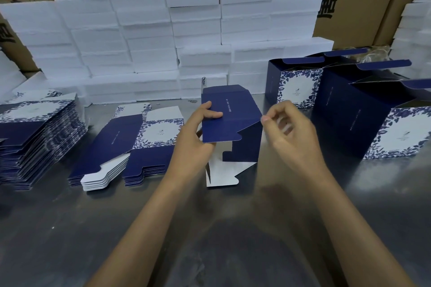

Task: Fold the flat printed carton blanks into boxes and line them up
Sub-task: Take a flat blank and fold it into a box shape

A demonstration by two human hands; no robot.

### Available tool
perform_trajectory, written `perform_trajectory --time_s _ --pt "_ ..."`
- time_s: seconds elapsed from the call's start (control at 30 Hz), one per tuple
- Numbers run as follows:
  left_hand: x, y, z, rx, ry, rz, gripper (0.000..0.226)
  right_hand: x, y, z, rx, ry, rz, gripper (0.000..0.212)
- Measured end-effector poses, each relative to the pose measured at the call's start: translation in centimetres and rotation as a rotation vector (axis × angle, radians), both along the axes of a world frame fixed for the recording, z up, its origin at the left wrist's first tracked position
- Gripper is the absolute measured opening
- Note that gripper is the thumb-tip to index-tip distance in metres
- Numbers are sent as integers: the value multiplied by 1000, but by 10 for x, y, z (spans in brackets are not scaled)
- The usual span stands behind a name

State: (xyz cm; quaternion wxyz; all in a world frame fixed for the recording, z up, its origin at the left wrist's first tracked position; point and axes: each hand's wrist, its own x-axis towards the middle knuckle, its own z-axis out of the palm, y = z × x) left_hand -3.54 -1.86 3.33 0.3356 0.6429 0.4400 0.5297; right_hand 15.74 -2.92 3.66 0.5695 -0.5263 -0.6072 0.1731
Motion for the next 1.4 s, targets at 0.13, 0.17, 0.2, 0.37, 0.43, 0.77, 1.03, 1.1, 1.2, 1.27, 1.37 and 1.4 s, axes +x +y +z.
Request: perform_trajectory --time_s 0.13,0.17,0.2,0.37,0.43,0.77,1.03,1.1,1.2,1.27,1.37,1.4 --pt "-2 2 0 -9 80 -51 46 -18 -2 -3 -42 -15 119 29" --pt "-6 3 0 -18 135 -84 55 -20 -2 -7 -61 -33 151 34" --pt "-10 4 1 -33 199 -123 64 -21 -1 -10 -75 -44 169 36" --pt "-23 6 5 -110 309 -252 78 -21 7 -20 -10 -95 115 37" --pt "-19 5 6 -69 290 -208 65 -26 9 -23 35 -134 43 36" --pt "8 1 -2 78 31 60 19 -32 4 -17 4 74 116 26" --pt "5 1 -1 15 -16 19 19 -38 3 -12 -20 140 79 29" --pt "4 2 -1 4 -34 7 21 -34 2 -10 -25 129 112 31" --pt "7 2 -1 32 -20 33 20 -32 2 -10 -23 117 126 33" --pt "8 1 -2 45 -28 44 20 -34 1 -10 -11 133 110 33" --pt "3 0 1 3 -56 -20 22 -31 0 -9 -19 159 128 32" --pt "1 0 1 -13 -60 -38 23 -29 0 -9 -28 173 145 31"
